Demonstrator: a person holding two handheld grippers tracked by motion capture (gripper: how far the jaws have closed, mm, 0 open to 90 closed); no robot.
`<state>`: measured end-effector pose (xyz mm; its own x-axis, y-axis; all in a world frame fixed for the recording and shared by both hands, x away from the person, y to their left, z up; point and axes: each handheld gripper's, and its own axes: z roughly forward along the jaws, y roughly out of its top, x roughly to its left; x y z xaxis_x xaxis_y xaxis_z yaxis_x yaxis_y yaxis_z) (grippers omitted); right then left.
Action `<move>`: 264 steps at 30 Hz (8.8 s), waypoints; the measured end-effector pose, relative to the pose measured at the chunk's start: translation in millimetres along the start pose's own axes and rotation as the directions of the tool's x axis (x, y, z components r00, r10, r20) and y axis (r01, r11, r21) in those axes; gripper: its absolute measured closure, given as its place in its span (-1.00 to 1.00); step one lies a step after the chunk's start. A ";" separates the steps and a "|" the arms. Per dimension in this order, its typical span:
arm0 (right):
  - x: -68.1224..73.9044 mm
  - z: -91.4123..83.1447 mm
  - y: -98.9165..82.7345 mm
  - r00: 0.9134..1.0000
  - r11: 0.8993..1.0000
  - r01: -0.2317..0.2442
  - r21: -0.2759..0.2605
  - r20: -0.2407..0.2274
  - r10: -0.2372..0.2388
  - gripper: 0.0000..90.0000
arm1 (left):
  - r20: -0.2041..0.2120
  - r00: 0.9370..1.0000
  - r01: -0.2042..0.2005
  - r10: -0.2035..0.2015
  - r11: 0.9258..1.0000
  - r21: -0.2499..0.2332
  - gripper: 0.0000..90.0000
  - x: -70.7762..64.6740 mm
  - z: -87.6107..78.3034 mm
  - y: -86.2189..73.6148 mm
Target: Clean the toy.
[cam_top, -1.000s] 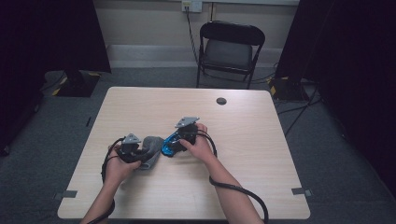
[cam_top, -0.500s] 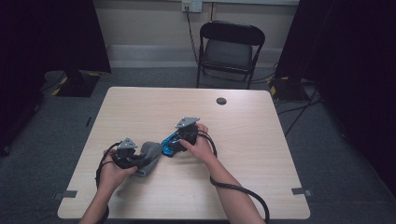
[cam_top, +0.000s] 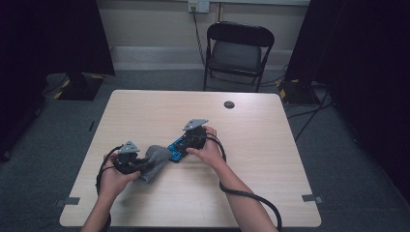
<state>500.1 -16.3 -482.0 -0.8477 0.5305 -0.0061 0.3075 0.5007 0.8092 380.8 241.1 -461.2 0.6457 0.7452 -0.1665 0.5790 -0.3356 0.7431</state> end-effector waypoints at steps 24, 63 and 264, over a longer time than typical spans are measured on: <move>-37.1 -112.9 -43.2 0.996 0.998 -0.047 -0.028 0.071 0.049 -0.67 | 0.036 0.998 -0.049 0.048 0.999 0.012 0.65 -72.5 46.3 42.6; -46.1 -146.2 -110.4 0.994 0.996 -0.079 0.030 0.081 0.076 -0.50 | 0.118 0.989 -0.097 0.088 0.992 0.075 -0.03 -101.5 97.0 71.3; -4.4 -117.6 -20.9 0.984 0.991 -0.120 0.058 -0.126 0.126 0.62 | 0.063 0.979 -0.196 0.196 0.981 -0.007 -0.43 -57.1 78.7 82.3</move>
<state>446.6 -109.5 -429.8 -0.8499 0.4988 0.1701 0.4312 0.4725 0.7686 430.8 125.6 -441.6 0.7768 0.6271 -0.0581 0.4376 -0.4711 0.7659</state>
